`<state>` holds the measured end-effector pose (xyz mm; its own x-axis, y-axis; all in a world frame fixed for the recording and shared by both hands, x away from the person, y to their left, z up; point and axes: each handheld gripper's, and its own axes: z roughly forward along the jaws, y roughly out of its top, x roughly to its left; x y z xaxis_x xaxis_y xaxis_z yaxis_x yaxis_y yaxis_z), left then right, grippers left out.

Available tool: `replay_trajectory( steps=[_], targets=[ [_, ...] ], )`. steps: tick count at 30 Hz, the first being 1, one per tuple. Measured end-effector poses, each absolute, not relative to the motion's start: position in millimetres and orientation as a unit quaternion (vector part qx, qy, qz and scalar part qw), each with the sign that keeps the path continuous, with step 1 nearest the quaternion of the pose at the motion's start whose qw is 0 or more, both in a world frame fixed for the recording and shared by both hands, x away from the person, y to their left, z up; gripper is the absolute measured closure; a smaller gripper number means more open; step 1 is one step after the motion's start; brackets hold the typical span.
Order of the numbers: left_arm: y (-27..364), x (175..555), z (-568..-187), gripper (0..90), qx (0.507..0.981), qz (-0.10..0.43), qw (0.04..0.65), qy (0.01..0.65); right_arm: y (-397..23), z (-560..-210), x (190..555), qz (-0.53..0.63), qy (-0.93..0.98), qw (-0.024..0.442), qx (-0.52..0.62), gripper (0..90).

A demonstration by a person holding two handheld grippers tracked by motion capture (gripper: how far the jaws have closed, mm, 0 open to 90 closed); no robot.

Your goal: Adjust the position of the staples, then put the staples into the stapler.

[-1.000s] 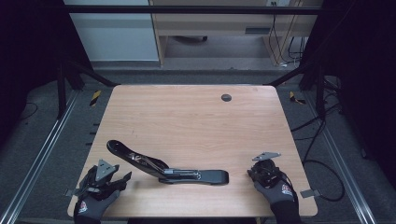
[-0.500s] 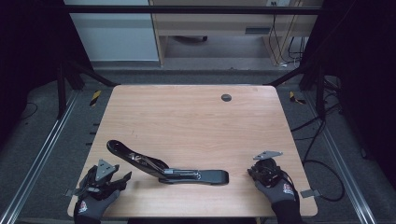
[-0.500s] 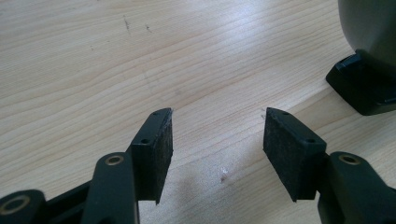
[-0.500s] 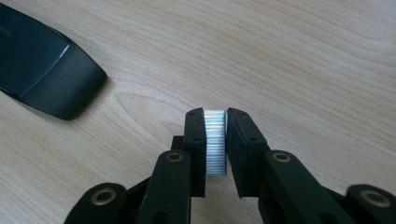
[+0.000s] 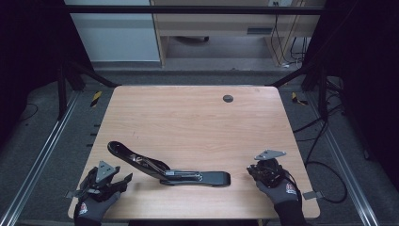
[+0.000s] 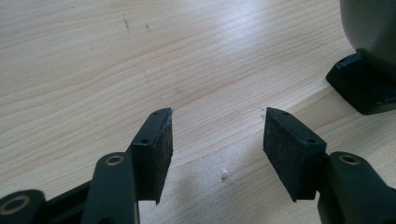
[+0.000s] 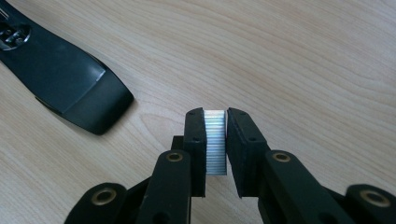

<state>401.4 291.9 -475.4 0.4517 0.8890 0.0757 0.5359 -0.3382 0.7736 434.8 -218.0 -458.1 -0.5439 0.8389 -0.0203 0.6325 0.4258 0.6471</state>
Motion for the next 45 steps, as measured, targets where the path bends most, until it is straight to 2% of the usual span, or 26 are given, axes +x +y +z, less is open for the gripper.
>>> replay_trajectory(
  steps=[45],
  targets=[
    [292,405,-478,42.5,0.782,0.251,0.335,0.462,-186,-411,440,0.376,0.846,0.164,0.342,78.6]
  ],
)
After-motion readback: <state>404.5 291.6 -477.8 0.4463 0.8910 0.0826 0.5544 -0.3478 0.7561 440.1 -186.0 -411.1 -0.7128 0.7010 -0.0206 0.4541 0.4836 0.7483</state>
